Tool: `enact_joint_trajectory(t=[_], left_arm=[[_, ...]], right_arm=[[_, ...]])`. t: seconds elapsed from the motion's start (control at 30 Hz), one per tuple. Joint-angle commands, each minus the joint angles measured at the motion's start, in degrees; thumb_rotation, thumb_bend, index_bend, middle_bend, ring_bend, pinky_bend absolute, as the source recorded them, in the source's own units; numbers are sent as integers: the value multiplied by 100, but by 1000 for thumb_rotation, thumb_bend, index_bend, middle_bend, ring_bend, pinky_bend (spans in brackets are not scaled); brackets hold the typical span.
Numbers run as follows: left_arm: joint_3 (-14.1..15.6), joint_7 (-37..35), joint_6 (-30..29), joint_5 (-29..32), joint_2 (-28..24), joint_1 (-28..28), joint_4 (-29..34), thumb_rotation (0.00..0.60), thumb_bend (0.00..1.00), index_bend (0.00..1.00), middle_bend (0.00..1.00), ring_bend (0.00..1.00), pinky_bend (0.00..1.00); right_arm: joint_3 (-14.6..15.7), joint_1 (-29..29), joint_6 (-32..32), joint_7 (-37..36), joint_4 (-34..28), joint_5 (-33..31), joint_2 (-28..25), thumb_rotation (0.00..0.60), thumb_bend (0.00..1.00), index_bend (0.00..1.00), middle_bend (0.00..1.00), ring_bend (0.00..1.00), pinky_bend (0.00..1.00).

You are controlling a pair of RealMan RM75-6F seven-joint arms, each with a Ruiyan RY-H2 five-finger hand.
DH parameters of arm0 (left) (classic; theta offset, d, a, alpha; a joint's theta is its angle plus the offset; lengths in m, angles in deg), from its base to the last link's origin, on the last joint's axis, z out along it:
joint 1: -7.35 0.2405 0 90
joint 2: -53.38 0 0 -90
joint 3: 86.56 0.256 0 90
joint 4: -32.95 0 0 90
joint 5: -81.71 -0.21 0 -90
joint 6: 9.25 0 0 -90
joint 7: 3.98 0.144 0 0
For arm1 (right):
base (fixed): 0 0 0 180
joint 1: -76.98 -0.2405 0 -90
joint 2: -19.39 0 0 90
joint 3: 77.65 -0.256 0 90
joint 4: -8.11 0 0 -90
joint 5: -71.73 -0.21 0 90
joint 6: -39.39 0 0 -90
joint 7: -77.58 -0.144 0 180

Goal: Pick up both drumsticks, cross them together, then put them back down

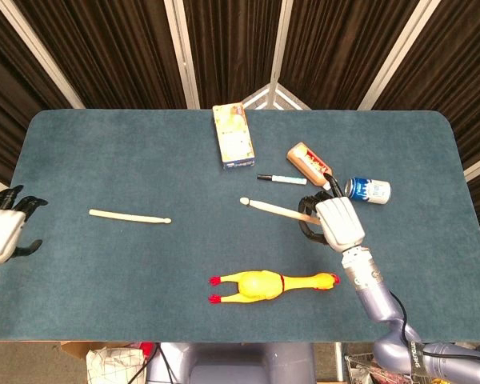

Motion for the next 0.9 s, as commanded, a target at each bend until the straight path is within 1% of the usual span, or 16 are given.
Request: enact_joint_trajectory(t=[0.03, 0.3, 0.5, 0.6, 0.73, 0.9], left_arm=[[-112, 52, 393, 280, 289, -363, -391, 600, 361, 275, 257, 0, 68], [-195, 490, 937, 783, 1001, -959, -1200, 600, 386, 311, 280, 0, 68], [-232, 446, 1160, 1126, 1574, -1198, -1716, 600, 386, 332, 309, 0, 68], [-165, 553, 1193, 1200, 1868, -1274, -2015, 600, 386, 340, 324, 0, 68], [-99, 525, 1302, 1246, 2256, -1365, -2408, 600, 387, 350, 332, 0, 68], [-6, 365, 1335, 1104, 2682, -1439, -2922, 600, 387, 350, 329, 0, 83]], right_arm=[[-83, -35, -22, -36, -16, -56, -56, 600, 483, 665, 597, 421, 48], [-219, -38, -22, -45, -81, -276, -180, 600, 483, 668, 597, 421, 48], [-236, 15, 74, 102, -223, -352, -286, 600, 501, 668, 597, 421, 48], [-255, 30, 94, 155, -280, -404, -342, 600, 501, 668, 597, 421, 48], [-275, 63, 129, 173, -366, -454, -427, 600, 502, 668, 597, 421, 48], [-269, 99, 154, 193, -421, -486, -523, 600, 501, 668, 597, 421, 48]])
